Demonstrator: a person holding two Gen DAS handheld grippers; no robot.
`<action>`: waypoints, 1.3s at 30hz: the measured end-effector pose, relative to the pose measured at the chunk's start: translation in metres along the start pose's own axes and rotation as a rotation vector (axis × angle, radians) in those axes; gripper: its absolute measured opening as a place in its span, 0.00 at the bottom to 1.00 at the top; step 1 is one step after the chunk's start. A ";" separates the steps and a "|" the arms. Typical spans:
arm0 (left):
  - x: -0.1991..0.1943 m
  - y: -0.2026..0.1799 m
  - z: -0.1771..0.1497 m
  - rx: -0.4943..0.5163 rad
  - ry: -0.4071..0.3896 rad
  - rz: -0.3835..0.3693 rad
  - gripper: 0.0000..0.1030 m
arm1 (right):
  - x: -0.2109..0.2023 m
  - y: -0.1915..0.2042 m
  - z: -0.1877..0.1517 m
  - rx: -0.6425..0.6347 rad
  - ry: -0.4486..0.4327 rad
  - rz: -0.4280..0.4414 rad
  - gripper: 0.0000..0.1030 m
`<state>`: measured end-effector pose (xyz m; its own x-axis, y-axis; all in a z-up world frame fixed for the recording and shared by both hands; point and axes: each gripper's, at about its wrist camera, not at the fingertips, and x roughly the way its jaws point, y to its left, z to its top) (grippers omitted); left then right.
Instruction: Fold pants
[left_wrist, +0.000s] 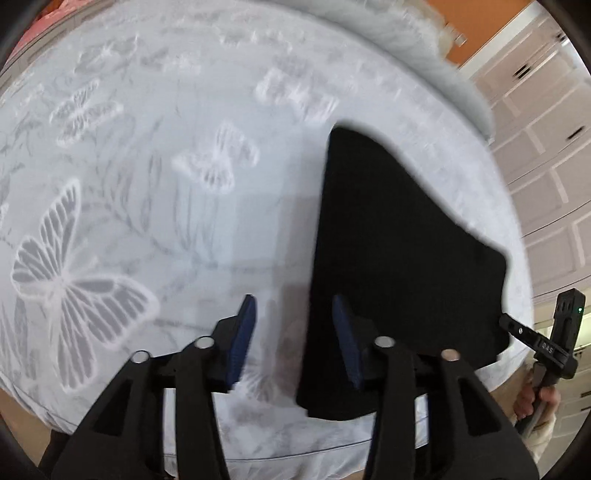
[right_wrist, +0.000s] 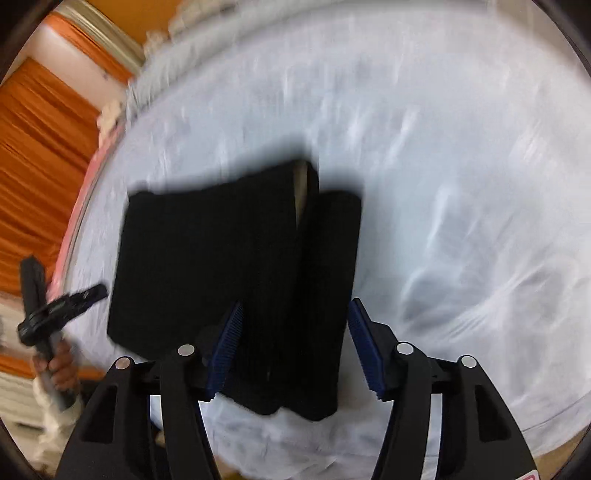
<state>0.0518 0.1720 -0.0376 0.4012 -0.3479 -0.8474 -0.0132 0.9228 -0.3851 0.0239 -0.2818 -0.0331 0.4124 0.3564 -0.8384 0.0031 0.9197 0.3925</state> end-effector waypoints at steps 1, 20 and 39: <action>-0.014 -0.003 0.001 0.006 -0.073 -0.001 0.63 | -0.012 0.005 0.002 -0.015 -0.069 0.004 0.58; 0.016 -0.207 -0.114 0.877 -0.215 0.023 0.93 | -0.002 0.030 0.033 -0.006 -0.016 0.123 0.12; 0.021 -0.168 -0.053 0.599 -0.294 0.064 0.93 | 0.010 0.022 -0.015 -0.159 0.118 0.017 0.50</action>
<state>0.0138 0.0010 -0.0104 0.6507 -0.3080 -0.6941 0.4313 0.9022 0.0040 0.0141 -0.2553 -0.0381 0.3013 0.3805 -0.8743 -0.1511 0.9244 0.3502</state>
